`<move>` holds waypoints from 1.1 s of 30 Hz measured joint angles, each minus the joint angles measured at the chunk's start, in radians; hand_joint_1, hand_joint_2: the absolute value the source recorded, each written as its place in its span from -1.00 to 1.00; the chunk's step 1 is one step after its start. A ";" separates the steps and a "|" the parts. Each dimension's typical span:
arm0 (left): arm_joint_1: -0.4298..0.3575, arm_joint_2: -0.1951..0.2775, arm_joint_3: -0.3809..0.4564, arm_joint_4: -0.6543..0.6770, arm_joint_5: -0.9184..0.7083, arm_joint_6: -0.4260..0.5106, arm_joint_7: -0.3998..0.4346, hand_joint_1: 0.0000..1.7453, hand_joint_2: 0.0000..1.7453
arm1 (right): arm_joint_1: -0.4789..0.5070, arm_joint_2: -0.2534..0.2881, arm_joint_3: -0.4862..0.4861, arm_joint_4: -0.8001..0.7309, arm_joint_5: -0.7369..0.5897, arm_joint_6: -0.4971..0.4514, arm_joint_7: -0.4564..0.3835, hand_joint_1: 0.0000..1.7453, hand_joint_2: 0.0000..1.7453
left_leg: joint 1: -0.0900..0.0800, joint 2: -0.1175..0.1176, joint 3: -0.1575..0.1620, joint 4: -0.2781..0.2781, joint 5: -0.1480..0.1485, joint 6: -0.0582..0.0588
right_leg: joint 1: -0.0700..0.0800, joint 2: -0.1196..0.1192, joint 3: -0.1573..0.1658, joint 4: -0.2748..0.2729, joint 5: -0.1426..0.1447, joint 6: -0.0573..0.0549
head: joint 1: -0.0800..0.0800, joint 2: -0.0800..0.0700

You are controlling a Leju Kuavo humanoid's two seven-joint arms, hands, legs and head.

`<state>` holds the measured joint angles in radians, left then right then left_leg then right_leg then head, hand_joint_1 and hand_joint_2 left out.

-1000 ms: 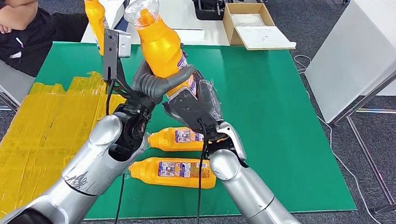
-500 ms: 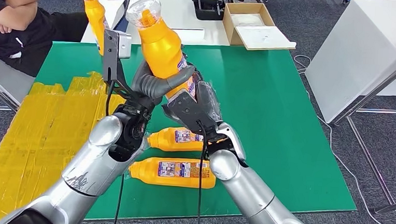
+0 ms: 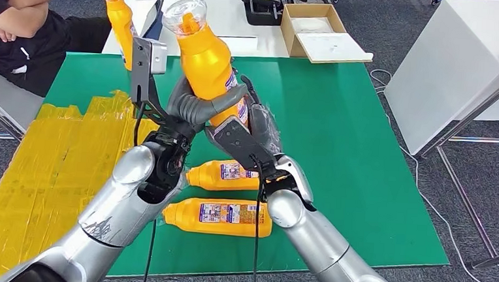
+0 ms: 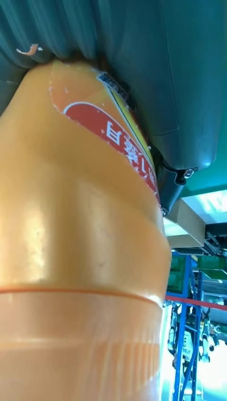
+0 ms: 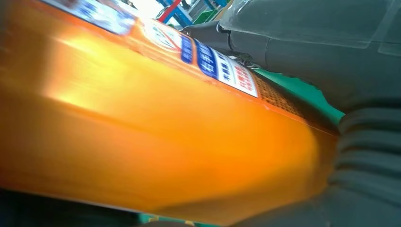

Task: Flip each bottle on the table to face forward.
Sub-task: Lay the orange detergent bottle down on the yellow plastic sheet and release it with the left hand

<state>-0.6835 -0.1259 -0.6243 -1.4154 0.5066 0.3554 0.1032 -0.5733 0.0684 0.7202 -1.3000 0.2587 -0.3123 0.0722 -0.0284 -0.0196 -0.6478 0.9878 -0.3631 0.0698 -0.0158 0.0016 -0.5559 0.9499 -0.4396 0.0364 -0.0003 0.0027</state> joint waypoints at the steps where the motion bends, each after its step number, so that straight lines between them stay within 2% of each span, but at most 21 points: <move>1: 0.000 0.001 0.002 0.000 -0.005 -0.001 -0.002 1.00 1.00 | 0.001 -0.003 0.000 0.002 0.003 0.000 0.004 -1.00 -1.00 | 0.000 0.000 0.000 0.000 0.000 0.000 | 0.000 0.000 0.000 0.000 0.000 0.000 | 0.000 0.000; 5: -0.006 0.011 0.028 -0.010 -0.039 -0.010 -0.014 1.00 1.00 | 0.011 -0.021 -0.005 0.010 0.024 0.000 0.015 -1.00 -1.00 | 0.000 0.000 0.000 0.000 0.000 0.000 | 0.000 0.000 0.000 0.000 0.000 0.000 | 0.000 0.000; 10: -0.021 0.038 0.112 -0.025 -0.126 -0.036 -0.026 1.00 1.00 | 0.047 -0.040 -0.044 0.013 0.076 0.023 0.027 -1.00 -1.00 | 0.000 0.000 0.000 0.000 0.000 0.000 | 0.000 0.000 0.000 0.000 0.000 0.000 | 0.000 0.000; 20: -0.041 0.164 0.358 -0.027 -0.586 -0.027 -0.081 1.00 1.00 | 0.123 -0.071 -0.166 -0.038 0.158 0.095 0.024 -1.00 -1.00 | 0.001 0.001 0.000 0.000 0.001 -0.001 | 0.000 0.000 -0.001 0.002 0.000 0.000 | 0.000 0.000; 22: -0.045 0.196 0.372 -0.012 -0.710 -0.018 -0.086 1.00 1.00 | 0.130 -0.077 -0.181 -0.054 0.166 0.098 0.020 -1.00 -1.00 | 0.001 0.001 0.000 0.000 0.001 -0.002 | 0.000 0.000 -0.001 0.002 0.000 0.000 | 0.000 0.000; 25: -0.050 0.227 0.386 0.014 -0.780 -0.016 -0.094 1.00 1.00 | 0.136 -0.086 -0.196 -0.073 0.170 0.101 0.016 -1.00 -1.00 | 0.001 0.001 0.000 0.000 0.001 -0.002 | 0.000 0.000 -0.001 0.002 0.000 0.000 | 0.000 0.000; 30: -0.051 0.244 0.398 0.035 -0.792 -0.015 -0.098 1.00 1.00 | 0.141 -0.092 -0.206 -0.086 0.170 0.102 0.014 -1.00 -1.00 | 0.001 0.001 0.000 0.000 0.001 -0.002 | 0.000 0.000 -0.001 0.002 0.000 0.000 | 0.000 0.000; 33: -0.054 0.256 0.396 0.049 -0.890 -0.009 -0.091 1.00 1.00 | 0.143 -0.095 -0.207 -0.091 0.158 0.103 0.011 -1.00 -1.00 | 0.000 0.001 0.000 0.000 0.001 -0.002 | 0.000 0.000 -0.001 0.002 0.000 0.000 | 0.000 0.000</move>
<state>-0.7376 0.1298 -0.2281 -1.3667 -0.3837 0.3469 0.0124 -0.4301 -0.0261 0.5128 -1.3905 0.4171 -0.2098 0.0831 -0.0279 -0.0191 -0.6479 0.9878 -0.3619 0.0681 -0.0160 0.0019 -0.5568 0.9517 -0.4397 0.0362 0.0001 0.0027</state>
